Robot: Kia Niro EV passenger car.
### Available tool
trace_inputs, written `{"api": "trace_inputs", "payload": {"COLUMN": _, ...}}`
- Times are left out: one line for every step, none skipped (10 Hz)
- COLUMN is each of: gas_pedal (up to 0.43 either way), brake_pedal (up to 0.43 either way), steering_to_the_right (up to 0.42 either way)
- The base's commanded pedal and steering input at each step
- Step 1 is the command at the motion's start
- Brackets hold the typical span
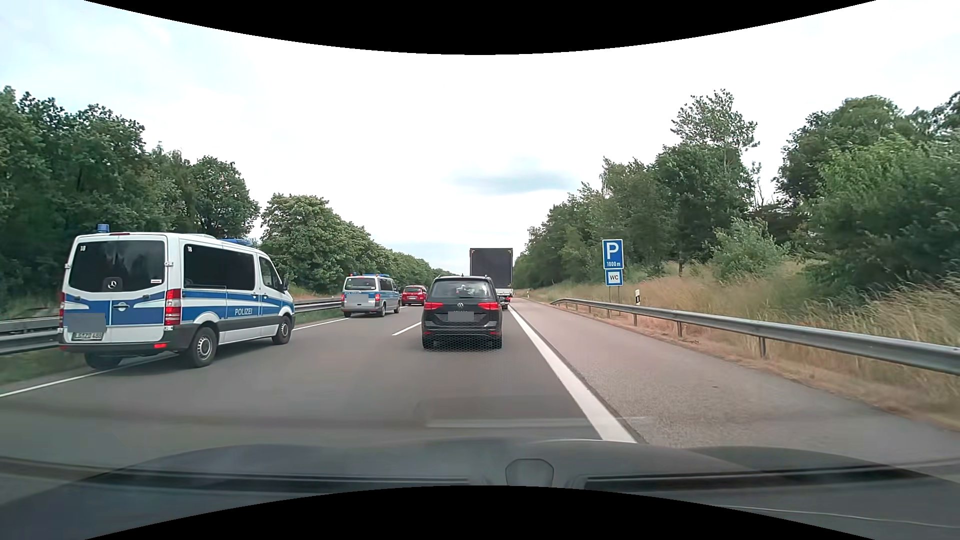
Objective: Follow the waypoints while adhering to traffic rules and regulations
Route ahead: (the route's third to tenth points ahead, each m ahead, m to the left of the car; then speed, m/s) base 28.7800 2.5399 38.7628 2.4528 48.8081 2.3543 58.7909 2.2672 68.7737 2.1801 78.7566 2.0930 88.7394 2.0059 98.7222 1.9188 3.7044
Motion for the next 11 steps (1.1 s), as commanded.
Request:
{"api": "trace_inputs", "payload": {"gas_pedal": 0.087, "brake_pedal": 0.0, "steering_to_the_right": 0.0}}
{"api": "trace_inputs", "payload": {"gas_pedal": 0.087, "brake_pedal": 0.0, "steering_to_the_right": 0.0}}
{"api": "trace_inputs", "payload": {"gas_pedal": 0.087, "brake_pedal": 0.0, "steering_to_the_right": 0.001}}
{"api": "trace_inputs", "payload": {"gas_pedal": 0.087, "brake_pedal": 0.0, "steering_to_the_right": 0.0}}
{"api": "trace_inputs", "payload": {"gas_pedal": 0.087, "brake_pedal": 0.0, "steering_to_the_right": 0.0}}
{"api": "trace_inputs", "payload": {"gas_pedal": 0.087, "brake_pedal": 0.0, "steering_to_the_right": 0.0}}
{"api": "trace_inputs", "payload": {"gas_pedal": 0.087, "brake_pedal": 0.0, "steering_to_the_right": 0.0}}
{"api": "trace_inputs", "payload": {"gas_pedal": 0.087, "brake_pedal": 0.0, "steering_to_the_right": 0.0}}
{"api": "trace_inputs", "payload": {"gas_pedal": 0.087, "brake_pedal": 0.0, "steering_to_the_right": 0.0}}
{"api": "trace_inputs", "payload": {"gas_pedal": 0.087, "brake_pedal": 0.0, "steering_to_the_right": 0.0}}
{"api": "trace_inputs", "payload": {"gas_pedal": 0.087, "brake_pedal": 0.0, "steering_to_the_right": 0.0}}
